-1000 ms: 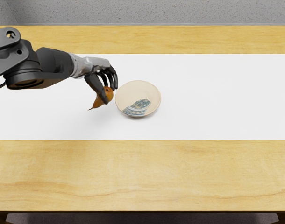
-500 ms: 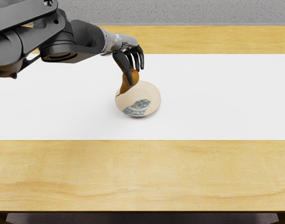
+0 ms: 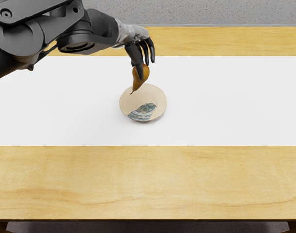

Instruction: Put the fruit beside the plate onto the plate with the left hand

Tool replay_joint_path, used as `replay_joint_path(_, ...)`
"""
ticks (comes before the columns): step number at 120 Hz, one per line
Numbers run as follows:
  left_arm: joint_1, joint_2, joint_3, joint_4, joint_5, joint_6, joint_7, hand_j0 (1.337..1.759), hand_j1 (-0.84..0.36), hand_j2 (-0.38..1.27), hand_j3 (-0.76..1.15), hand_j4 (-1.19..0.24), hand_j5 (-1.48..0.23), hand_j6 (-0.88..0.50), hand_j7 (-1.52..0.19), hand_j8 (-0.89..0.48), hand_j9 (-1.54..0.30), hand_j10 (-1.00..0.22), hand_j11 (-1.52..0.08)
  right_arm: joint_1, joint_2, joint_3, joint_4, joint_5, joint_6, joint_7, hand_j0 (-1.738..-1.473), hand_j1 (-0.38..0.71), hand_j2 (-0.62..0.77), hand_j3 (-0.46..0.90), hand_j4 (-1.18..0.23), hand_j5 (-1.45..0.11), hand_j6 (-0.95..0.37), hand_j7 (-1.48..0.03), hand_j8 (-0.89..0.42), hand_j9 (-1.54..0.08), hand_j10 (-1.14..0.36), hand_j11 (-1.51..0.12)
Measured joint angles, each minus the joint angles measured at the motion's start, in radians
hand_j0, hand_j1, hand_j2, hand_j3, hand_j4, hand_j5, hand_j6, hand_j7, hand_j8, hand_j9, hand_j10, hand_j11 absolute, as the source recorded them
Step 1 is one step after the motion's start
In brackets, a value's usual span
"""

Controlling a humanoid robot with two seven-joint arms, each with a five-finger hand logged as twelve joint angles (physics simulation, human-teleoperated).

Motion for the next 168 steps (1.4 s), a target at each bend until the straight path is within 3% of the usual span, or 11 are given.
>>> replay_joint_path(12, 0.0, -0.007, 0.002, 0.008, 0.001, 0.006, 0.0, 1.656, -0.44, 0.69, 0.0, -0.77, -1.03, -0.69, -1.03, -0.53, -1.02, -0.77, -1.02, 0.0, 0.0, 0.0, 0.0, 0.0, 0.0, 0.0, -1.658, -0.31, -0.01, 0.0, -0.03, -0.04, -0.03, -0.04, -0.03, -0.04, -0.03, -0.04)
replay_joint_path(34, 0.003, -0.03, 0.003, 0.005, -0.003, 0.176, 0.0, 1.657, -0.04, 0.3, 0.0, -0.37, -0.49, -0.34, -0.49, -0.27, -0.49, -0.37, -0.49, 0.001, 0.0, 0.0, 0.0, 0.0, 0.0, 0.0, -1.658, -0.31, -0.01, 0.0, -0.03, -0.04, -0.03, -0.04, -0.03, -0.04, -0.03, -0.04)
replay_joint_path(63, 0.012, -0.028, 0.001, -0.02, -0.054, 0.212, 0.0, 1.658, 0.23, 0.09, 0.0, -0.12, -0.16, -0.11, -0.16, -0.09, -0.16, -0.12, -0.16, 0.001, 0.0, 0.0, 0.0, 0.0, 0.0, 0.0, -1.658, -0.31, -0.01, 0.0, -0.03, -0.04, -0.03, -0.04, -0.03, -0.04, -0.03, -0.04)
replay_joint_path(83, 0.031, 0.013, 0.002, -0.077, -0.216, 0.179, 0.0, 1.658, 0.29, 0.04, 0.0, -0.05, -0.07, -0.05, -0.07, -0.04, -0.07, -0.05, -0.07, 0.005, 0.0, -0.001, 0.0, 0.0, 0.0, 0.0, -1.658, -0.31, -0.01, 0.0, -0.03, -0.04, -0.03, -0.04, -0.03, -0.04, -0.03, -0.04)
replay_joint_path(107, 0.073, 0.155, -0.005, -0.265, -0.571, 0.164, 0.0, 1.658, 0.33, 0.02, 0.0, -0.02, -0.03, -0.02, -0.03, -0.02, -0.03, -0.02, -0.03, 0.009, 0.0, -0.002, 0.0, 0.0, 0.0, 0.0, -1.658, -0.31, -0.01, 0.0, -0.03, -0.04, -0.03, -0.04, -0.03, -0.04, -0.03, -0.04)
replay_joint_path(122, 0.184, 0.224, -0.036, -0.395, -0.796, 0.161, 0.0, 1.658, 0.34, 0.01, 0.0, -0.01, -0.01, -0.01, -0.01, -0.01, -0.01, -0.01, -0.01, 0.011, 0.0, -0.002, 0.0, 0.0, 0.0, -0.001, -1.658, -0.31, -0.01, 0.0, -0.03, -0.04, -0.03, -0.04, -0.03, -0.04, -0.03, -0.04)
replay_joint_path(131, 0.291, 0.283, -0.091, -0.474, -0.859, 0.16, 0.0, 1.658, 0.34, 0.01, 0.0, -0.01, -0.01, -0.01, -0.01, -0.01, -0.01, -0.01, -0.01, 0.012, 0.0, -0.002, 0.0, 0.001, 0.0, -0.001, -1.658, -0.31, -0.01, 0.0, -0.03, -0.04, -0.03, -0.04, -0.03, -0.04, -0.03, -0.04)
replay_joint_path(140, 0.33, 0.361, -0.134, -0.541, -0.908, 0.154, 0.0, 1.658, 0.34, 0.0, 0.0, -0.01, -0.01, 0.0, -0.01, 0.0, -0.01, -0.01, -0.01, 0.013, 0.0, -0.003, 0.001, 0.001, 0.0, -0.001, -1.658, -0.31, -0.01, 0.0, -0.03, -0.04, -0.03, -0.04, -0.03, -0.04, -0.03, -0.04)
replay_joint_path(152, 0.342, 0.492, -0.161, -0.586, -1.012, 0.114, 0.0, 1.658, 0.35, 0.0, 0.0, 0.0, 0.0, 0.0, 0.0, 0.0, 0.0, 0.0, 0.0, 0.013, 0.0, -0.003, 0.002, 0.001, 0.0, -0.001, -1.658, -0.31, -0.01, 0.0, -0.03, -0.04, -0.03, -0.04, -0.03, -0.04, -0.03, -0.04)
replay_joint_path(168, 0.458, 0.654, -0.173, -0.605, -1.159, 0.021, 0.0, 1.658, 0.35, 0.0, 0.0, 0.0, 0.0, 0.0, 0.0, 0.0, 0.0, 0.0, 0.0, 0.013, 0.0, -0.002, 0.003, 0.001, 0.0, 0.0, -1.658, -0.31, -0.01, 0.0, -0.03, -0.04, -0.03, -0.04, -0.03, -0.04, -0.03, -0.04)
